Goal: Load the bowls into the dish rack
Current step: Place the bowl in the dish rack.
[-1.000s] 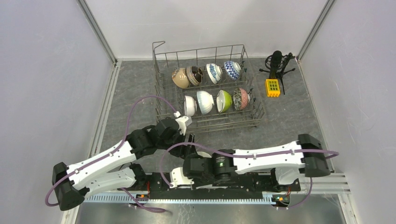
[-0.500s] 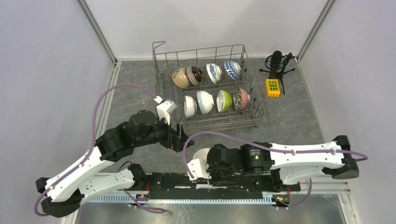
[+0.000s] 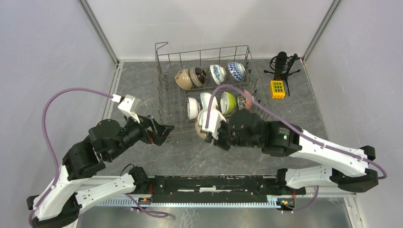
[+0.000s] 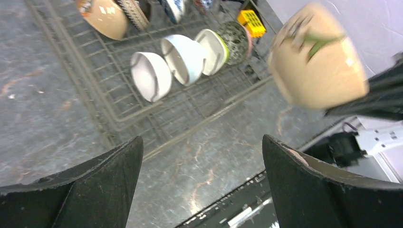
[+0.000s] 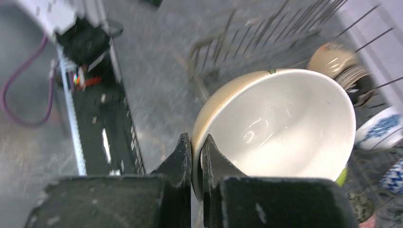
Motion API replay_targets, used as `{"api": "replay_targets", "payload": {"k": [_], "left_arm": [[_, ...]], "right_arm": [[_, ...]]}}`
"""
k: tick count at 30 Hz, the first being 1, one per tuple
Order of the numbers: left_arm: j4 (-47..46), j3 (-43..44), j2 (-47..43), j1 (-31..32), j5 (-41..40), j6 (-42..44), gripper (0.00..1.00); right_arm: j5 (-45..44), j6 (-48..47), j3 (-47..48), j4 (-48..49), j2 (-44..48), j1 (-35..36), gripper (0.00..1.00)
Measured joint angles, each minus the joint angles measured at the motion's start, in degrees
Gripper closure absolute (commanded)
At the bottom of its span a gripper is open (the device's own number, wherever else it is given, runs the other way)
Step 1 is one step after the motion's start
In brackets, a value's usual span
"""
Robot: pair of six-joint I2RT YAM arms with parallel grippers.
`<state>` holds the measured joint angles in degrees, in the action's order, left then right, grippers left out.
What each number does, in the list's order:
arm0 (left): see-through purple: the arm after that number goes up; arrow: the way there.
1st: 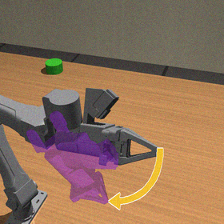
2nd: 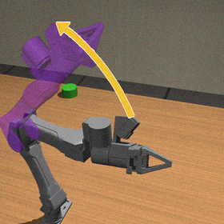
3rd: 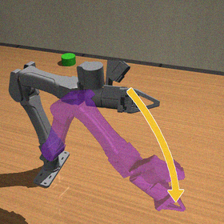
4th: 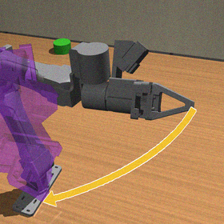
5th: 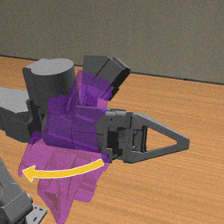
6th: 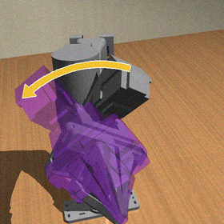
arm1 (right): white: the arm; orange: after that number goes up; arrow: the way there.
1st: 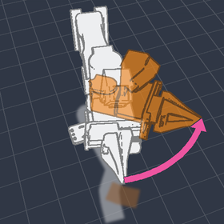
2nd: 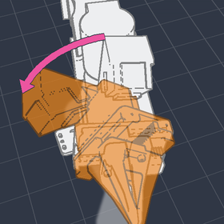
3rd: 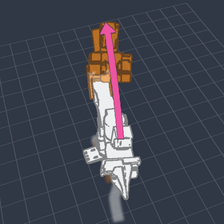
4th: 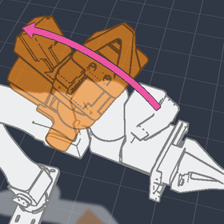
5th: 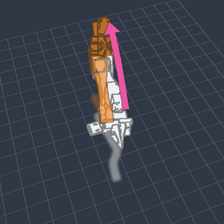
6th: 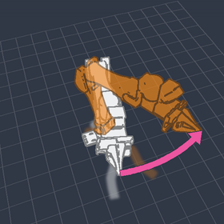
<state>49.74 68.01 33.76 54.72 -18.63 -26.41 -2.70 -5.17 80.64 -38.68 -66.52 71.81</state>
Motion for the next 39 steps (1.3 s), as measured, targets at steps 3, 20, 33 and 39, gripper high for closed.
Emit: {"api": "replay_targets", "payload": {"k": [3, 20, 33, 39], "left_arm": [[0.11, -1.25, -2.58, 0.0, -4.2, 1.46, 0.0], [-4.0, -11.8, -14.49, 0.0, -13.92, 8.02, 0.0], [-9.01, -19.32, -16.81, 0.0, -14.12, 10.4, 0.0], [-9.62, -20.92, -17.62, 0.0, -14.36, 10.49, 0.0]], "right_arm": [[0.87, 1.25, 4.7, 3.91, -2.21, -4.39, 1.0], [28.04, 29.16, 10.34, 38.07, -20.92, -29.62, 1.0], [38.97, 57.94, 10.12, 70.42, -41.13, -37.22, 1.0], [41.33, 66.4, 16.39, 76.52, -54.18, -38.29, 1.0]]}}
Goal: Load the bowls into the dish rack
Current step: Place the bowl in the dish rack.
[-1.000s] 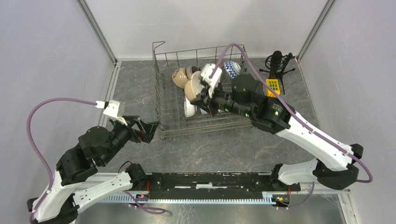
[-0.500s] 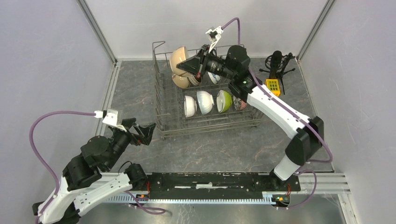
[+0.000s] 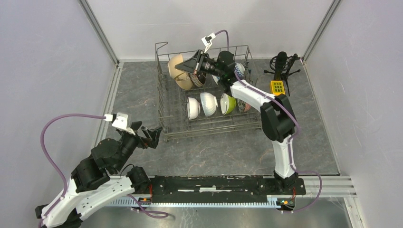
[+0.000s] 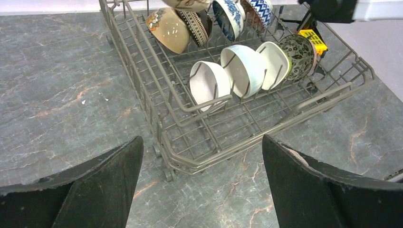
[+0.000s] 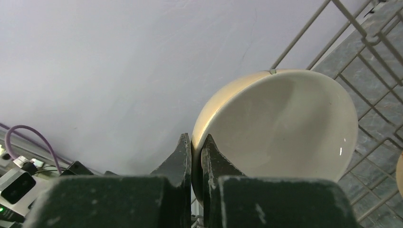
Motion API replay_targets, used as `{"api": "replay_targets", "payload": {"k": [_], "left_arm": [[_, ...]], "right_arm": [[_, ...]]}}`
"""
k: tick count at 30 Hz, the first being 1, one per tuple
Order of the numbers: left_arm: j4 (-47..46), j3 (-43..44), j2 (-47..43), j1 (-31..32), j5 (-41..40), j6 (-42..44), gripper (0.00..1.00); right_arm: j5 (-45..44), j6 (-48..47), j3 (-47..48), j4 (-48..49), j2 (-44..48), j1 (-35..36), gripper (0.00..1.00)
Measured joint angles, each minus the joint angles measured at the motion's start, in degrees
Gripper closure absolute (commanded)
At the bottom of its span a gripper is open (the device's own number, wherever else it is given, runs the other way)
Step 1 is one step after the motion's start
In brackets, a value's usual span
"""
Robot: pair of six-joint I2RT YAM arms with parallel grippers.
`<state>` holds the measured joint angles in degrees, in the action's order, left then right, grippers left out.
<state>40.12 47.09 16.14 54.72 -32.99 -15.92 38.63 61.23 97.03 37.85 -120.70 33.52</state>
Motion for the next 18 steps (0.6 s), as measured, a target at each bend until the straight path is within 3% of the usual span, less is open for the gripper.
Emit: {"api": "replay_targets", "payload": {"k": [6, 18], "left_arm": [[-0.02, -0.42, -0.09, 0.0, -0.57, 0.15, 0.0], [-0.07, -0.63, 0.96, -0.02, -1.49, 0.68, 0.0]], "right_arm": [[1.64, 6.73, 6.99, 4.57, -8.92, 0.13, 1.0], [2.84, 13.14, 12.57, 8.0, -17.31, 0.87, 1.0]]}}
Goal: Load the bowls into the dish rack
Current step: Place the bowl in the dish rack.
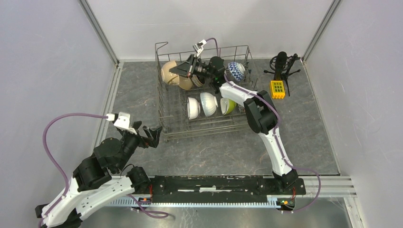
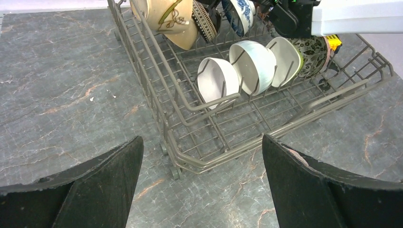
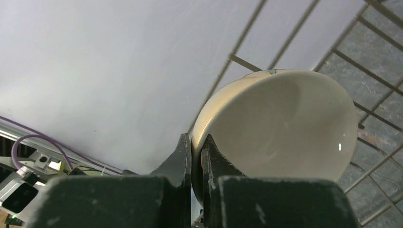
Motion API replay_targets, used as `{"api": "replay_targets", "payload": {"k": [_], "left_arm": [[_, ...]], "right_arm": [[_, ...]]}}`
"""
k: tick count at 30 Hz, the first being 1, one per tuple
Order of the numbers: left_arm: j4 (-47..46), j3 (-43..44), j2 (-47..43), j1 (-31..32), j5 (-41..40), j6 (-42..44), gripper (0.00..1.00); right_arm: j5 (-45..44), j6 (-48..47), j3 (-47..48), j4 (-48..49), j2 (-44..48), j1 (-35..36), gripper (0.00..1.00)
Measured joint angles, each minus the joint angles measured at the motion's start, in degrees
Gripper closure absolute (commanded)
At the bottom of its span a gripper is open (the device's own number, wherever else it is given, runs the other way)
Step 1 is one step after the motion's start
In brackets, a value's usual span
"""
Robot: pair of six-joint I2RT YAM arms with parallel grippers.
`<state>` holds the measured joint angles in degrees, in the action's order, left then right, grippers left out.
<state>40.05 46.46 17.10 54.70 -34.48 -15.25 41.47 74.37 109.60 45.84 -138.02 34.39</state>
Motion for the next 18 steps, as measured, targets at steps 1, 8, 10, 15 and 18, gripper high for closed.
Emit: {"api": "replay_targets", "payload": {"k": [1, 8, 10, 15, 18], "left_arm": [[0.0, 0.0, 0.24, -0.04, 0.0, 0.0, 0.0], [-0.04, -0.04, 0.52, -0.33, -0.11, 0.09, 0.0], [-0.04, -0.04, 0.55, -0.35, -0.13, 0.33, 0.0], [-0.17, -0.04, 0.85, -0.37, -0.15, 1.2, 0.0], [-0.31, -0.13, 0.92, -0.37, -0.17, 1.44, 0.0]], "right_arm": [[-0.02, 0.42, 0.31, -0.04, -0.98, 0.2, 1.0], [0.15, 1.49, 0.33, -0.55, -3.89, 1.14, 1.0], [0.26, 1.7, 0.33, -0.57, -4.48, 1.33, 1.0], [0.63, 1.77, 0.13, -0.68, -5.01, 1.57, 1.0], [0.81, 1.86, -0.81, 0.39, -5.01, 1.6, 1.0]]}}
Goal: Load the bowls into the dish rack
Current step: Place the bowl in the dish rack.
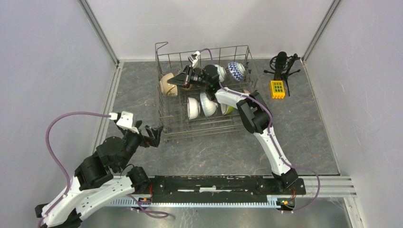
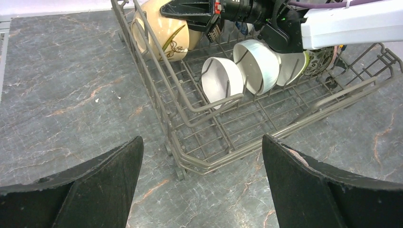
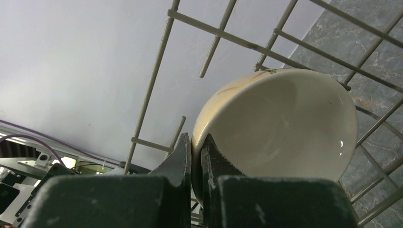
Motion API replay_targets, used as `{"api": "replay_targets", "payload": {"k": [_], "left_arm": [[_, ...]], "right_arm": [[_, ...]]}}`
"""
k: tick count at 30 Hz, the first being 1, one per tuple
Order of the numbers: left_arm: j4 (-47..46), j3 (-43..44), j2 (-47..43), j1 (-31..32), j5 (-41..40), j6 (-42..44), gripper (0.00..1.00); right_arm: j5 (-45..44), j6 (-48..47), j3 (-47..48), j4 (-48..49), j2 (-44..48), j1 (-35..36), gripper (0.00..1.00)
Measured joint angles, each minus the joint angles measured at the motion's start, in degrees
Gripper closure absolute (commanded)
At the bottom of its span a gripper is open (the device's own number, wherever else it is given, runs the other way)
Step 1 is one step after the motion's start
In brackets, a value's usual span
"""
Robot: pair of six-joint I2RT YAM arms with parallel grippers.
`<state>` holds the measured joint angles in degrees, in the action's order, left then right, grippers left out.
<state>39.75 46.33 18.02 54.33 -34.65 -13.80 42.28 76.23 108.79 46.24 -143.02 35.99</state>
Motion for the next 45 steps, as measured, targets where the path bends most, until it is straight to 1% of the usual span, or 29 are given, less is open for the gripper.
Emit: {"api": "replay_targets", "payload": {"k": [15, 24, 30, 36, 45], "left_arm": [[-0.07, -0.24, 0.0, -0.31, -0.48, 0.02, 0.0], [-0.07, -0.24, 0.0, -0.37, -1.09, 0.02, 0.0], [-0.07, -0.24, 0.0, -0.37, -1.25, 0.02, 0.0], [-0.07, -0.24, 0.0, -0.37, -1.25, 0.02, 0.0], [-0.07, -0.24, 0.33, -0.63, -1.25, 0.02, 0.0]], "right_arm": [[1.42, -1.14, -6.99, 2.75, 2.36, 0.02, 1.0], [-1.31, -5.79, -9.92, -1.29, 3.63, 0.37, 0.99], [-4.26, -6.25, -12.09, -2.23, 5.35, 0.26, 0.93], [-6.21, -6.34, -13.79, -3.13, 6.84, 0.22, 0.82], [-7.23, -7.43, -17.75, -3.45, 9.4, -1.01, 0.76]]}}
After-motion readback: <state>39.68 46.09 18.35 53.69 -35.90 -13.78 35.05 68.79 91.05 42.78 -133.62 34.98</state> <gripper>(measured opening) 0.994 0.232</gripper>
